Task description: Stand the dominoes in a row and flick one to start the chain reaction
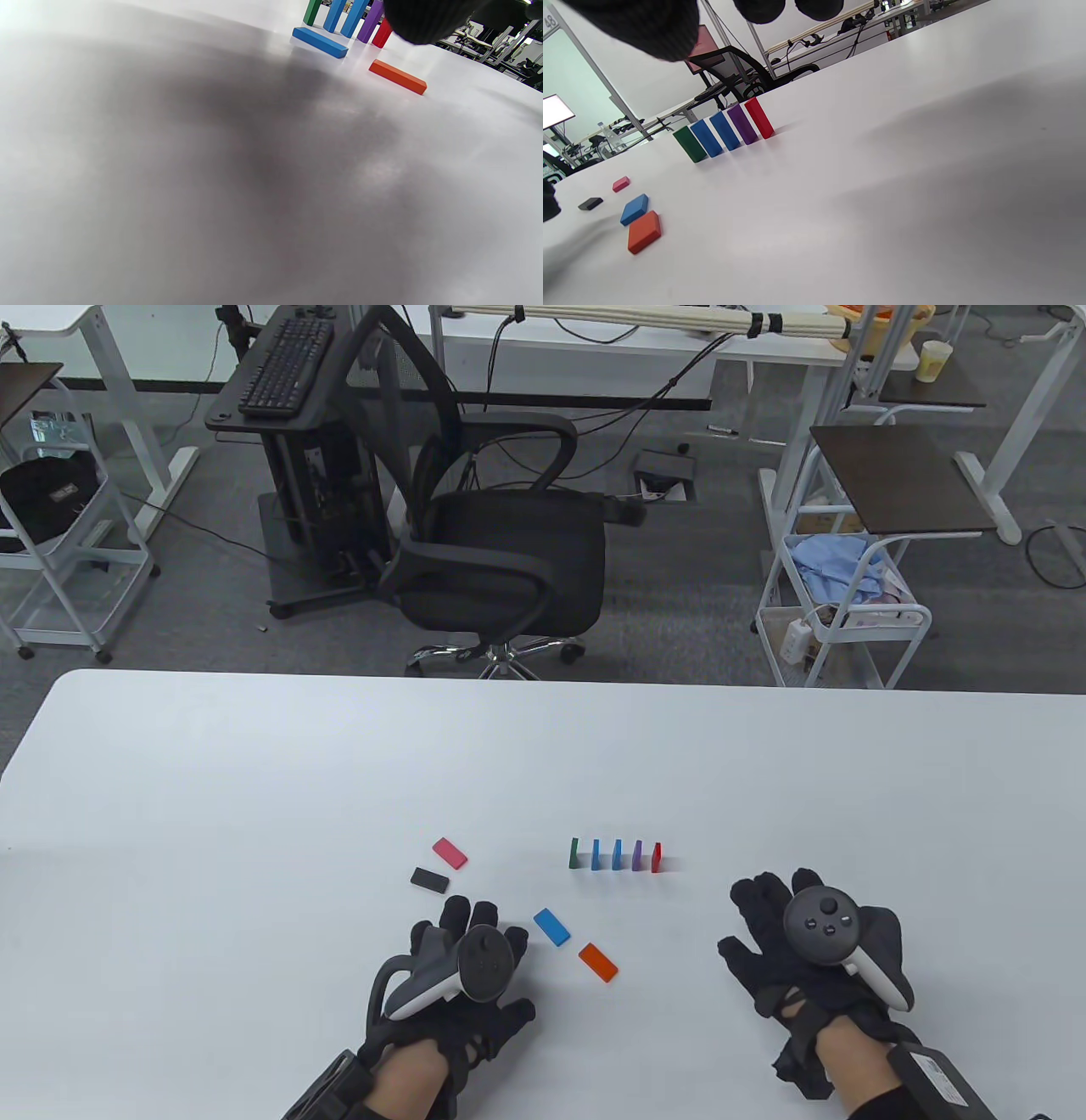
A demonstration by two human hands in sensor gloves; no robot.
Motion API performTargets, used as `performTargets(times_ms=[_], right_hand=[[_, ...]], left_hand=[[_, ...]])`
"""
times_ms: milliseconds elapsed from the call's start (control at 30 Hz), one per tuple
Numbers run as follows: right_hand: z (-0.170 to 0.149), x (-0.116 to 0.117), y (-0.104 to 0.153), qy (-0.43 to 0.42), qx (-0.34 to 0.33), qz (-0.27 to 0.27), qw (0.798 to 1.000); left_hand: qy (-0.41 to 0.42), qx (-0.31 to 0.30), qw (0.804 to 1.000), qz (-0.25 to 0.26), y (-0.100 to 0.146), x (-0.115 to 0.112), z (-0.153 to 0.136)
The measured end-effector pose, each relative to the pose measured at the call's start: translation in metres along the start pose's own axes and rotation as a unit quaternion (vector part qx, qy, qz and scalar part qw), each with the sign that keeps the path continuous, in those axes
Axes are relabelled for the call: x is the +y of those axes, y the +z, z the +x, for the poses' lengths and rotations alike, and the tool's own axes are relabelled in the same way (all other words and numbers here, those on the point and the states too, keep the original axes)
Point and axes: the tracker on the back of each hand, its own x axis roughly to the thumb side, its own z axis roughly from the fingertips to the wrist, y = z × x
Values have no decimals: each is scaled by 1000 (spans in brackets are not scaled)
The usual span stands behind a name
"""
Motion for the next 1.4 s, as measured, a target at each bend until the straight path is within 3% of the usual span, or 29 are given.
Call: performTargets(times_ms=[300,433,533,1200,1400], right_hand=[[-12,20,34,41,-42,-14,998],[-20,27,34,35,-46,-26,998],[-28,29,34,48,-14,-9,999],[-23,18,37,50,-12,-11,999],[-21,18,37,42,-34,-26,998]], left_hand=[[-4,3,1000,0,1,-1,-1],[1,7,1000,6,1,0,-3],[-1,10,1000,8,2,-1,-4],[3,38,999,24,11,11,-8],[-64,9,997,43,11,23,5]])
